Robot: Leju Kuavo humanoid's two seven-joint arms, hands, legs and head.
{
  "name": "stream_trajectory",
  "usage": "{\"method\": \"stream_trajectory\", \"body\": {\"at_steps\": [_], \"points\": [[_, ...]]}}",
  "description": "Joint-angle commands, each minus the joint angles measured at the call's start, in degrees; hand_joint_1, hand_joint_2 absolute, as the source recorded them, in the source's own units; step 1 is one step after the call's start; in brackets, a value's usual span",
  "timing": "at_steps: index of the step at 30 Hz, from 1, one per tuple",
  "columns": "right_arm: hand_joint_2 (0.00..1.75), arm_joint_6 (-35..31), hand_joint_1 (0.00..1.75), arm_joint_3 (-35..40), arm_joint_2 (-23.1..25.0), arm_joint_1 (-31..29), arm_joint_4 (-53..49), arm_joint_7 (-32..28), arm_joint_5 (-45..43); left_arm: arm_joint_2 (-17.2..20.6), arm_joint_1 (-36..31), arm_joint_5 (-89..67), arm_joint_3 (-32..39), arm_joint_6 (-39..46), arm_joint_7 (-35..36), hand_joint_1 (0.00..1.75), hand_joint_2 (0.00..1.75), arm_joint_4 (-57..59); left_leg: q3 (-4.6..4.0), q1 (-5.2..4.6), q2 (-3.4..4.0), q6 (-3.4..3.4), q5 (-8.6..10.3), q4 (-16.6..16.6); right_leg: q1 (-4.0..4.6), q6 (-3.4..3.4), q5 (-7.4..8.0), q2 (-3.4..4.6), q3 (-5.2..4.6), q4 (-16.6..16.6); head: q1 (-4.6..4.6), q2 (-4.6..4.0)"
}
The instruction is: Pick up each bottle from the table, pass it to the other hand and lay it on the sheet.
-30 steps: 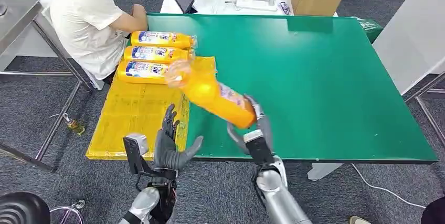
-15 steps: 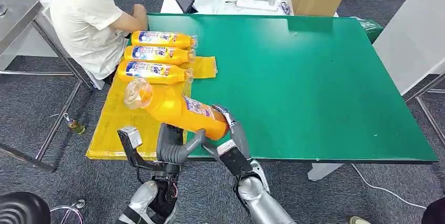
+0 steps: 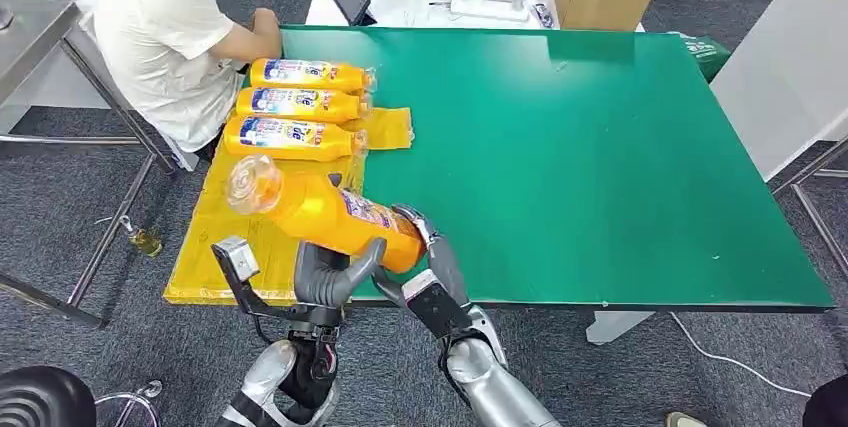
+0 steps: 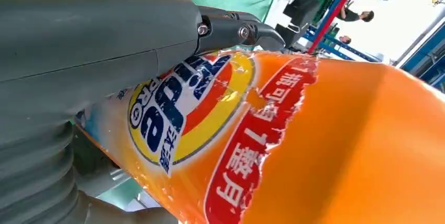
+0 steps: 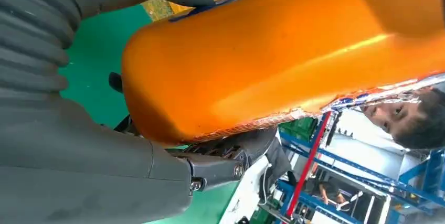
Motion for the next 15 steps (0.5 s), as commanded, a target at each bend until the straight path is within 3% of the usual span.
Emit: {"method": "stream_trajectory", "body": {"at_steps": [1, 13, 14, 15], "points": [[1.75, -0.2, 1.71, 1.6, -0.5, -2.5, 3.7, 0.0, -0.1, 0.6, -1.5, 0.1, 0.6, -0.1, 0.1, 0.0, 1.75, 1.2, 0.13, -0.01, 0.05, 0.06, -0.04, 0.0, 0.01, -0.09, -0.03, -0.01, 0.12, 0.0, 0.0, 0.0], [1.75, -0.4, 1.75, 3.3, -0.7, -3.7, 6.0, 0.0, 0.4, 0.6, -1.4, 4.4, 1.2, -4.3, 1.1, 0.0, 1.75, 1.4, 0.15, -0.01, 0.07, 0.06, -0.04, 0.0, 0.02, -0.1, -0.02, 0.02, 0.14, 0.0, 0.0, 0.0], [1.75, -0.3, 1.75, 3.9, -0.6, -3.8, 6.3, 0.0, 0.8, 0.5, -1.6, 5.5, 1.5, -5.3, 1.4, 0.09, 1.75, 1.9, 0.23, -0.01, 0.09, 0.07, -0.07, 0.0, 0.03, -0.13, -0.04, 0.01, 0.22, 0.0, 0.0, 0.0], [1.75, 0.1, 1.75, 4.1, -0.5, -3.9, 6.4, 0.0, 0.7, 0.5, -1.7, 6.1, 1.6, -6.1, 1.5, 1.27, 1.75, 2.1, 0.14, 0.0, 0.07, 0.05, -0.03, 0.0, 0.03, -0.1, -0.01, 0.01, 0.13, 0.0, 0.0, 0.0]]}}
